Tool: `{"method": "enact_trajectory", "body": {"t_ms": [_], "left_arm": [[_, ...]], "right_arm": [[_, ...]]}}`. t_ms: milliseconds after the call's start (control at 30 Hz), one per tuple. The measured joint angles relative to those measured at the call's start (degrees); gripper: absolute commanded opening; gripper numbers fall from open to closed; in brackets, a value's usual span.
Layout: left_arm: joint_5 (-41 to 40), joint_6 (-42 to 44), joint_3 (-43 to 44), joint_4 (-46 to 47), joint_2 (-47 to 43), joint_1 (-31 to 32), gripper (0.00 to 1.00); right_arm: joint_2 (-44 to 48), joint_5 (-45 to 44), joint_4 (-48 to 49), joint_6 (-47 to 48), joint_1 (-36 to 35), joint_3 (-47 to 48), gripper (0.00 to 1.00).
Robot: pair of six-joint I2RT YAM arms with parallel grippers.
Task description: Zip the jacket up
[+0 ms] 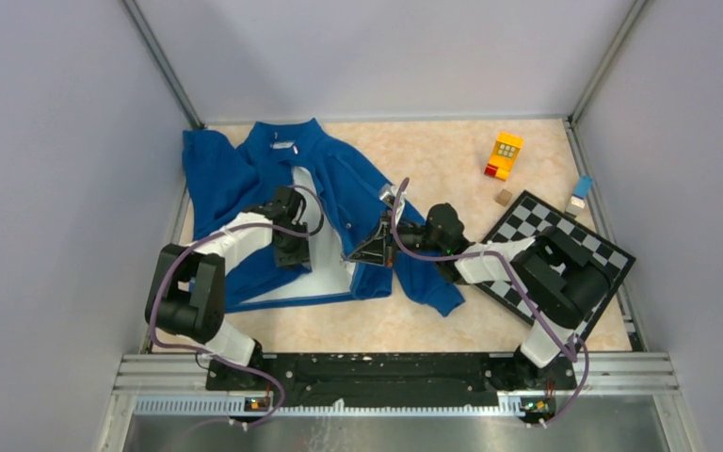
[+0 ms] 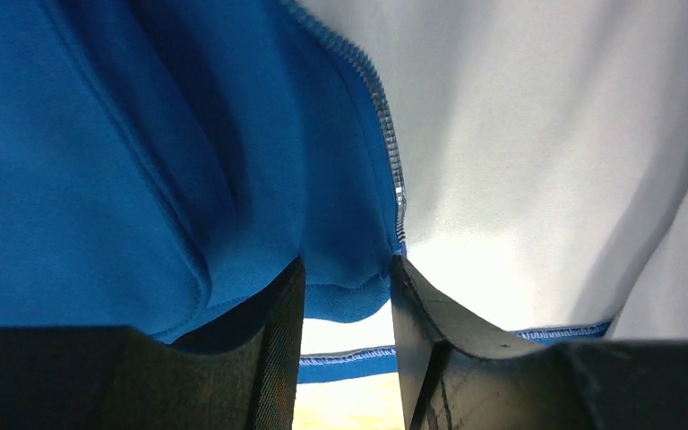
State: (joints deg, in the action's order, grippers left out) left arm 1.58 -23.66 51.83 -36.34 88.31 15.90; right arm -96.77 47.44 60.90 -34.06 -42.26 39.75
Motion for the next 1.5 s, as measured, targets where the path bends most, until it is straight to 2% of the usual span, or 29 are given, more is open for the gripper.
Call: {"method": "enact_trajectory", "body": {"t_ms": [167, 367, 667, 800, 900, 1033, 1300, 1500], "left_arm": [[-1.2, -0.1, 0.0, -0.1, 2.2, 1.7, 0.36], [-2.3, -0.5, 0.0, 0.6, 2.3, 3.1, 0.19], [-4.0, -0.4, -2.1, 1.2, -2.6, 3.3, 0.09], [-3.9, -0.2, -3.5, 1.7, -8.5, 3.3, 0.06], [-2.5, 0.2, -5.6, 3.4, -14.0, 3.3, 0.0], [1.9, 2.3, -10.1, 7.2, -21.2, 3.3, 0.0], [12.9, 6.3, -25.1, 22.9, -41.5, 3.1, 0.0], [15.6, 6.6, -34.1, 32.4, -56.4, 3.1, 0.0]], "right_arm": [[0.0, 0.0, 0.0, 0.0, 0.0, 0.0, 0.0], [0.0, 0.0, 0.0, 0.0, 0.0, 0.0, 0.0], [0.0, 0.0, -1.0, 1.0, 0.0, 0.0, 0.0], [0.0, -0.2, -2.1, 2.1, -0.1, 0.0, 0.0], [0.0, -0.5, -3.7, 3.5, -0.5, 0.1, 0.0], [0.0, -0.8, -6.3, 5.4, -1.3, 0.4, 0.0], [-1.8, -0.5, -8.1, 7.5, -2.7, 3.1, 0.0], [-4.5, 1.0, -9.2, 8.7, -2.8, 4.8, 0.0]]}}
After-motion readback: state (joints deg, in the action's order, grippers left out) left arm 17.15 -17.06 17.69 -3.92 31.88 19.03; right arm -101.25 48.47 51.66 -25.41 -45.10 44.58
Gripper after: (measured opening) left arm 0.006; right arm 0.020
